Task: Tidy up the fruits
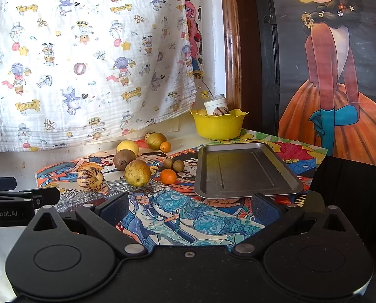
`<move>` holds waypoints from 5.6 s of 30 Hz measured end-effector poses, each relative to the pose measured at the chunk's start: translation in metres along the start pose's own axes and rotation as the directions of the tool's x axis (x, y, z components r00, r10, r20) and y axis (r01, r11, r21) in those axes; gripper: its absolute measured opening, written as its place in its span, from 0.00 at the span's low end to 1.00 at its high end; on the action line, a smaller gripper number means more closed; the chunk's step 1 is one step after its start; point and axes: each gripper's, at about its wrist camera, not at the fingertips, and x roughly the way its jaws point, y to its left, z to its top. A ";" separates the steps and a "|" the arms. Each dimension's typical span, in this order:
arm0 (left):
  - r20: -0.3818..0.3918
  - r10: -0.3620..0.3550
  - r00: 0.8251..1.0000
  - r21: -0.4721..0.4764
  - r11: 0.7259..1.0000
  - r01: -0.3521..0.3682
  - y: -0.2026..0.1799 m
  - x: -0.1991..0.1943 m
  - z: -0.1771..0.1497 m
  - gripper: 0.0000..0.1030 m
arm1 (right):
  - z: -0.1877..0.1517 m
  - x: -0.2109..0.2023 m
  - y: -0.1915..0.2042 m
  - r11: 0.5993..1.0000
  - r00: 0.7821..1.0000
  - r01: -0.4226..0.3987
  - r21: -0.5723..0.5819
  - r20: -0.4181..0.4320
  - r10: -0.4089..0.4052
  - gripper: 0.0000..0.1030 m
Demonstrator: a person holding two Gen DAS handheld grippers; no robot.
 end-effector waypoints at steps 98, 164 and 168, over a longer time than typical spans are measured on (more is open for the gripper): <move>-0.350 -0.219 0.911 0.048 0.967 0.251 0.056 0.188 0.037 0.54 | 0.060 0.274 0.041 0.793 0.719 -0.604 -0.083 -0.487 0.496 0.55; -0.048 -0.303 0.952 -0.067 0.952 0.299 -0.041 0.189 0.241 0.54 | 0.224 0.159 -0.152 0.953 0.951 -0.297 -0.060 -0.106 0.290 0.54; -0.075 -0.324 0.943 -0.045 0.946 0.321 -0.062 0.232 0.232 0.54 | 0.208 0.204 -0.163 0.955 0.952 -0.291 -0.055 -0.120 0.283 0.54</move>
